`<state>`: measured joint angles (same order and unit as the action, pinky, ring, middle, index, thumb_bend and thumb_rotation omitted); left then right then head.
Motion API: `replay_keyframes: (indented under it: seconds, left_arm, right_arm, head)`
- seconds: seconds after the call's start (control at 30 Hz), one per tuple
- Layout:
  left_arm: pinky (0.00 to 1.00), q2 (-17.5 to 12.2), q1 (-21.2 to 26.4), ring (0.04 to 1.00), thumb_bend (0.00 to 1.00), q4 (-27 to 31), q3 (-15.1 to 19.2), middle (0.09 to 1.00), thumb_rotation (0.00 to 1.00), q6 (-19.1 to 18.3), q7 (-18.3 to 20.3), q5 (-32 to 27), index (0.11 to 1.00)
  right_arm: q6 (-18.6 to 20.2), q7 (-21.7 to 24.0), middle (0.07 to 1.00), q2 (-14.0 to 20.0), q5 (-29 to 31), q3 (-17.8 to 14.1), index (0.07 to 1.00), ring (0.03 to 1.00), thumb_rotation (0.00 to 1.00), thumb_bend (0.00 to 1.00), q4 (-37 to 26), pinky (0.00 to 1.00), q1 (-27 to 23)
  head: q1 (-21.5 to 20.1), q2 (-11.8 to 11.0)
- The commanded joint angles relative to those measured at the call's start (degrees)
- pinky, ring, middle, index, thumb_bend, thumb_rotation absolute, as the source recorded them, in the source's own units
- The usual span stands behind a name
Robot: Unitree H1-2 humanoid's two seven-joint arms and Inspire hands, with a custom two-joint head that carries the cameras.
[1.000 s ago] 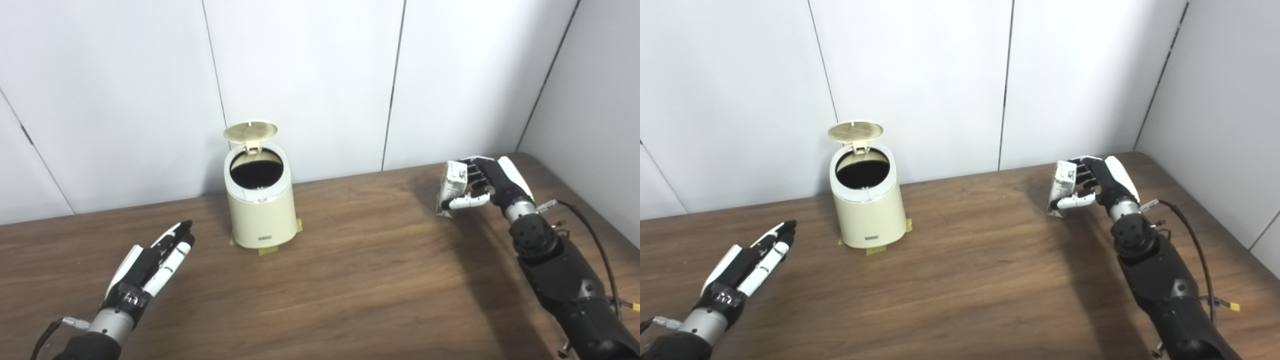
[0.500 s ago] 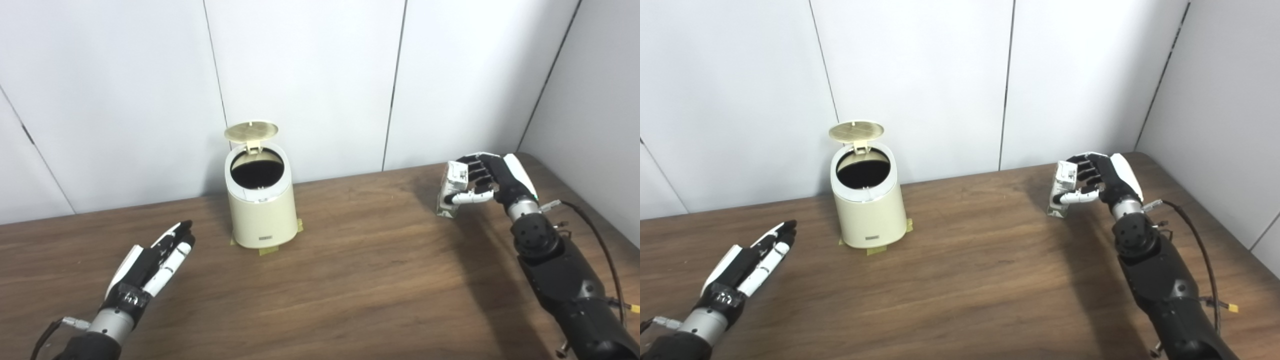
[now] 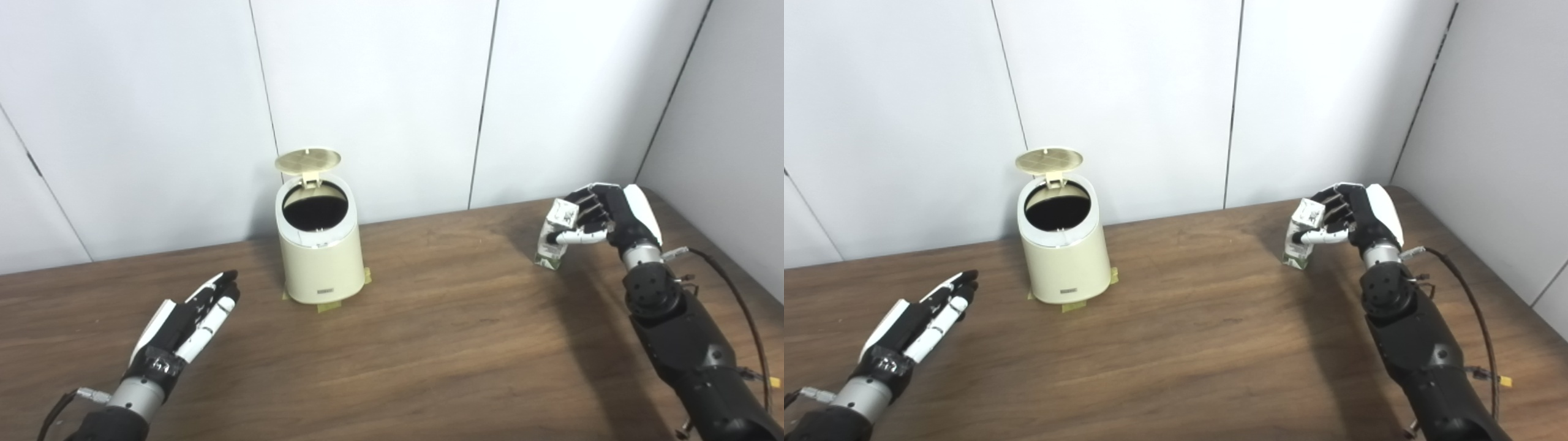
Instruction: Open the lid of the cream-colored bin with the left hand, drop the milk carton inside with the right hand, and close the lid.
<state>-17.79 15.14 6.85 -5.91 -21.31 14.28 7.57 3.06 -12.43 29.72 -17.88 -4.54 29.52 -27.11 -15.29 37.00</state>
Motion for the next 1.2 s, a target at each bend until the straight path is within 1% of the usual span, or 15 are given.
replay_keyframes:
  seconds: [0.0, 0.17, 0.23, 0.3, 0.47, 0.53, 0.6, 0.67, 0.7, 0.73, 0.8, 0.9, 0.97, 1.13, 1.17]
  left_arm:
    - [0.92, -0.63, 2.01, 0.934, 0.46, 2.19, 0.31, 0.937, 0.84, 1.17, -0.22, 0.45, 0.943]
    - [0.92, -0.64, 1.89, 0.936, 0.47, 2.39, 0.46, 0.937, 0.85, 0.84, -0.25, 0.37, 0.949]
    - [0.92, -0.67, 1.85, 0.936, 0.46, 2.46, 0.43, 0.937, 0.85, 0.87, -0.22, 0.38, 0.949]
    - [0.92, -0.68, 1.76, 0.933, 0.45, 2.52, 0.37, 0.934, 0.85, 0.99, -0.2, 0.4, 0.948]
    - [0.92, -0.17, 1.5, 0.924, 0.45, 2.48, 0.62, 0.932, 0.84, 1.23, -0.27, -0.27, 0.946]
    - [0.91, 0.01, 1.45, 0.924, 0.45, 2.27, 0.63, 0.935, 0.84, 1.68, -0.32, -0.36, 0.943]
    - [0.91, 0.17, 1.52, 0.926, 0.45, 2.12, 0.52, 0.938, 0.83, 1.89, -0.27, -0.41, 0.944]
    - [0.9, 0.31, 1.61, 0.929, 0.46, 2.04, 0.31, 0.943, 0.84, 2.01, -0.25, -0.27, 0.949]
    - [0.89, 0.37, 1.59, 0.93, 0.46, 2.09, 0.02, 0.944, 0.84, 2.03, -0.37, 0.17, 0.949]
    - [0.88, 0.42, 1.54, 0.931, 0.47, 2.19, -0.23, 0.945, 0.85, 1.96, -0.46, 0.56, 0.95]
    - [0.88, 0.69, 1.35, 0.931, 0.48, 2.39, -0.75, 0.949, 0.86, 1.5, -0.82, 1.4, 0.95]
    - [0.86, 1.45, 1.0, 0.928, 0.5, 2.22, -1.05, 0.958, 0.86, 1.77, -1.22, 1.82, 0.95]
    - [0.86, 1.98, 0.88, 0.92, 0.5, 2.11, -1.21, 0.955, 0.86, 1.84, -1.49, 2.3, 0.947]
    - [0.86, 2.43, 0.73, 0.927, 0.51, 1.94, -1.66, 0.949, 0.87, 1.87, -2.03, 3.8, 0.947]
    - [0.86, 2.59, 0.64, 0.927, 0.51, 1.81, -1.57, 0.946, 0.87, 2.17, -2.09, 3.66, 0.945]
  right_arm:
    - [-1.52, -2.31, 0.488, 1.14, -0.97, -0.6, 0.51, 0.419, 0.0, 0.52, -1.47, 0.39, -2.69]
    - [-4.12, -4.14, 0.488, 1.0, -1.48, -0.68, 0.514, 0.388, 0.0, 0.52, -0.33, 0.35, -2.84]
    - [-4.3, -4.42, 0.488, 0.93, -1.56, -0.7, 0.515, 0.382, 0.0, 0.52, -0.22, 0.34, -2.89]
    - [-3.56, -4.41, 0.488, 0.78, -1.64, -0.69, 0.514, 0.381, 0.0, 0.52, -0.87, 0.34, -2.75]
    - [-3.99, -4.29, 0.49, 0.38, -1.7, -0.65, 0.507, 0.384, 0.0, 0.52, -3.29, 0.34, -2.13]
    - [-5.23, -4.77, 0.489, 0.25, -2.32, -0.31, 0.511, 0.381, 0.0, 0.52, -4.5, 0.34, -1.99]
    - [-5.82, -4.95, 0.49, -0.03, -2.5, -0.26, 0.514, 0.377, 0.0, 0.52, -6.08, 0.34, -1.92]
    - [-5.09, -4.3, 0.492, -0.61, -1.97, -0.5, 0.514, 0.377, 0.0, 0.52, -8.23, 0.33, -2.0]
    - [-4.26, -3.9, 0.492, -0.84, -2.11, -0.45, 0.513, 0.378, 0.0, 0.52, -9.61, 0.33, -1.97]
    - [-3.34, -3.48, 0.492, -1.03, -2.48, -0.25, 0.512, 0.38, 0.0, 0.52, -11.12, 0.33, -1.86]
    - [-1.71, -2.8, 0.486, -1.45, -3.36, 0.12, 0.51, 0.392, 0.0, 0.52, -14.23, 0.35, -1.49]
    - [-0.55, -2.11, 0.486, -2.22, -5.21, 0.86, 0.507, 0.401, 0.0, 0.52, -18.24, 0.37, -1.22]
    - [-0.22, -1.45, 0.491, -2.69, -5.87, 1.23, 0.503, 0.406, 0.0, 0.52, -20.17, 0.39, -1.24]
    - [-1.86, 0.18, 0.493, -3.95, -6.14, 2.61, 0.505, 0.405, 0.0, 0.52, -22.97, 0.41, -2.15]
    - [-1.33, 0.48, 0.493, -4.44, -6.35, 2.85, 0.504, 0.408, 0.0, 0.52, -23.74, 0.41, -2.45]
  head:
    - [0.0, 0.11]
    - [-0.11, 0.09]
    - [-0.09, 0.13]
    - [0.02, 0.11]
    - [0.52, 0.1]
    - [0.96, 0.09]
    - [2.33, 0.05]
    - [3.8, 0.0]
    - [5.46, -0.05]
    - [5.78, -0.07]
    - [7.91, -0.23]
    - [9.8, -0.4]
    - [10.56, -0.49]
    - [11.01, -0.71]
    - [11.11, -0.76]
